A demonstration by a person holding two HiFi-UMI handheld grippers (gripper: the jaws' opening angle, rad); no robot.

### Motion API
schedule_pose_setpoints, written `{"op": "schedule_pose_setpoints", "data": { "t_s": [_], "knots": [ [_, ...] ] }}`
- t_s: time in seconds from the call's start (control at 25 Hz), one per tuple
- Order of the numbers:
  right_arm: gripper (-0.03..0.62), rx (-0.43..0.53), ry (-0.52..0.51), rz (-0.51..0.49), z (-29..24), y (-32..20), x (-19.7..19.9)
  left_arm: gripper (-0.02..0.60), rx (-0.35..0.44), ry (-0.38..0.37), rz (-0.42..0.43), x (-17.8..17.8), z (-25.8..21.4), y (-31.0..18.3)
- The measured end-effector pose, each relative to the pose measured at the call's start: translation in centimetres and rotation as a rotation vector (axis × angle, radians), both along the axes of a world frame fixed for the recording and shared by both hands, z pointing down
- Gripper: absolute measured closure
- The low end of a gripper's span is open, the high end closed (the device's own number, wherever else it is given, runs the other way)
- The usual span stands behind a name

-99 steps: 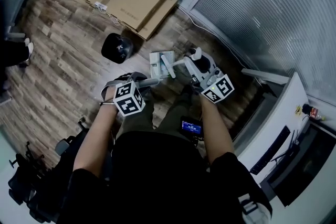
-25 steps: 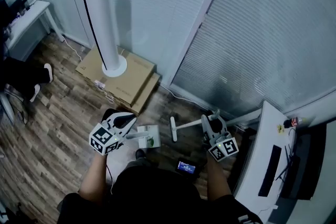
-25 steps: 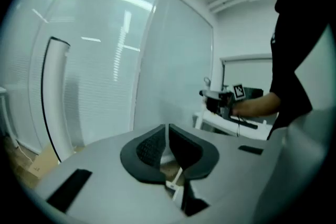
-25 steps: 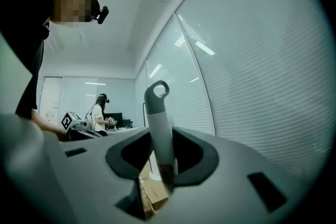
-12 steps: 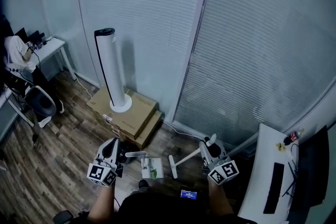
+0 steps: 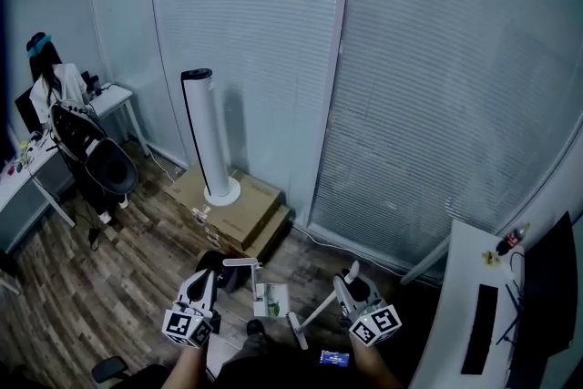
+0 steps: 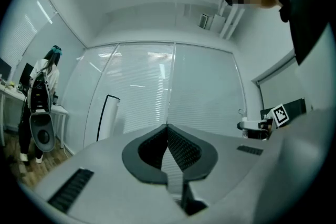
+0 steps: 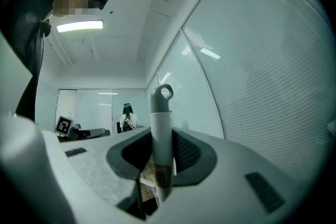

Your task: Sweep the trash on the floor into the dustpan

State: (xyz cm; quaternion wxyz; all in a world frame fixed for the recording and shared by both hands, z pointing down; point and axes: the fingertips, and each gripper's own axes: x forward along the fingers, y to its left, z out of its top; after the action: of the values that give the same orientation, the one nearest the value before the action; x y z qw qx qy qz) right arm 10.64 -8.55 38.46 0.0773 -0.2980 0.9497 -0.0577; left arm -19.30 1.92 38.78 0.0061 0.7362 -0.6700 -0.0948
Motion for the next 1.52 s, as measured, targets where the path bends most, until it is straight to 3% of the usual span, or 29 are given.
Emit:
{"op": "schedule_pose_setpoints", "data": {
  "t_s": [0.2, 0.36, 0.6, 0.8, 1.12, 1.52],
  "knots": [
    [0.498, -0.019, 0.017, -0.007, 1.8, 3.9, 0.1, 0.586, -0.054, -0.031, -0.009, 1.7, 1.6, 3.5],
    [0.497, -0.031, 0.056, 0.018, 2.4, 6.5, 0.0, 0.586, -0.054, -0.028, 0.001, 2.2, 2.4, 5.6],
    [0.497, -0.037, 0.104, 0.077, 2.6, 9.9, -0.4, 0.586, -0.043, -0.002, 0.086, 1.7, 2.2, 7.4],
    [0.497, -0.058, 0.122, 0.173, 2.5, 11.7, -0.6, 0.586, -0.02, -0.046, 0.153, 0.7, 1.0, 9.9],
    [0.496, -0.09, 0.033, 0.265, 1.8, 15.0, -1.2, 0.586, -0.075, 0.001, 0.175, -2.8, 3.0, 14.6],
    [0.496, -0.15, -0.04, 0.239, 3.0, 17.5, -2.1, 0.586, -0.093, -0.005, 0.175, -2.8, 3.8, 16.6]
  ]
}}
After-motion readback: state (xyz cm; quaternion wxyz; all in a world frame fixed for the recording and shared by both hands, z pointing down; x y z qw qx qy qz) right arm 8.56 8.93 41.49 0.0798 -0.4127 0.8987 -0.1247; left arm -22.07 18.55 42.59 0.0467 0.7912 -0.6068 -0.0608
